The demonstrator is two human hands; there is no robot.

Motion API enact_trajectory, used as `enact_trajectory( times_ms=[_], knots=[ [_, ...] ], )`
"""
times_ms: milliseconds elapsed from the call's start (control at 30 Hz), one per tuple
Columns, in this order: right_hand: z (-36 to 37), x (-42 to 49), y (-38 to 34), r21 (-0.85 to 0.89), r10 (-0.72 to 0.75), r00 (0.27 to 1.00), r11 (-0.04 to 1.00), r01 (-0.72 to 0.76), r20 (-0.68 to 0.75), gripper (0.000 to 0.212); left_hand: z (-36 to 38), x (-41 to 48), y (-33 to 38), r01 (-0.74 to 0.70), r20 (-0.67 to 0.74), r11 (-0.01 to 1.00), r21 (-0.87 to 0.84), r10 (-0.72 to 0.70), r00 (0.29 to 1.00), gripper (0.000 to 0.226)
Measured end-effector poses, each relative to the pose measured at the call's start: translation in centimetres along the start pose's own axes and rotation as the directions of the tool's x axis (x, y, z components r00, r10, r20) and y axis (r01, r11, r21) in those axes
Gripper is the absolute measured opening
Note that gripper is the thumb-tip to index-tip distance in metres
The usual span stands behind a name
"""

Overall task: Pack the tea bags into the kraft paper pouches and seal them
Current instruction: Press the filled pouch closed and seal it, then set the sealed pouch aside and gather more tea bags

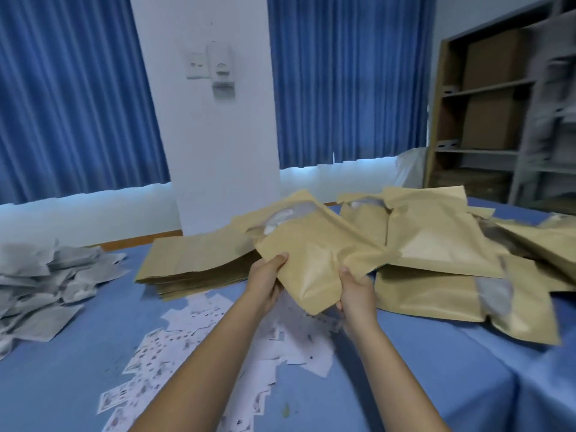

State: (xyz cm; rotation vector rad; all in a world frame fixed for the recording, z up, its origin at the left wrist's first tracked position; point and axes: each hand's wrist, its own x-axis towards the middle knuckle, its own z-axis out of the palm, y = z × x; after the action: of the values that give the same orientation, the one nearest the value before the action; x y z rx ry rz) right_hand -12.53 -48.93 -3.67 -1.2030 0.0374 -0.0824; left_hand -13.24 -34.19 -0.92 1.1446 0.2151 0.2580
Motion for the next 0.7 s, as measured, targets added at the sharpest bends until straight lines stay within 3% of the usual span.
enact_trajectory(
  times_ms=[67,167,267,400,467,567,700],
  knots=[
    [-1.3,1.7,-1.8,0.116,-0.012,0.996,0.993,0.022,-0.085,0.021,3.8,0.1,0.3,-0.024,0.131,0.999,0.035,0.019,0.991,0.033],
    [-2.6,4.3,-5.8,0.363,-0.111,0.974,0.915,0.178,-0.198,0.015,10.4,0.3,0.7,-0.081,0.326,0.996,0.039,0.064,0.943,0.033],
    [-3.5,6.5,-8.5,0.602,-0.110,0.989,0.785,0.149,-0.102,0.019,15.6,0.6,-0.1,-0.128,0.436,0.984,0.123,0.062,0.898,0.026],
    [-3.9,7.1,-6.6,0.482,0.031,1.000,0.876,-0.030,0.005,0.028,17.6,1.5,-3.5,-0.138,0.351,0.878,0.459,-0.036,0.936,0.056],
    [-3.8,6.8,-4.9,0.451,0.074,0.992,0.886,-0.111,0.100,0.040,16.8,1.9,-5.2,-0.177,0.325,0.827,0.533,-0.008,0.946,0.054],
    [-2.1,5.9,-3.2,0.525,0.128,0.974,0.825,-0.209,0.186,0.042,14.3,2.5,-6.4,-0.240,0.268,0.769,0.592,0.094,0.959,0.046],
    [2.1,4.8,-0.8,0.354,0.154,0.979,0.915,-0.193,0.136,0.025,8.8,3.8,-4.9,-0.380,0.226,0.555,0.740,0.328,0.917,0.042]
  ],
)
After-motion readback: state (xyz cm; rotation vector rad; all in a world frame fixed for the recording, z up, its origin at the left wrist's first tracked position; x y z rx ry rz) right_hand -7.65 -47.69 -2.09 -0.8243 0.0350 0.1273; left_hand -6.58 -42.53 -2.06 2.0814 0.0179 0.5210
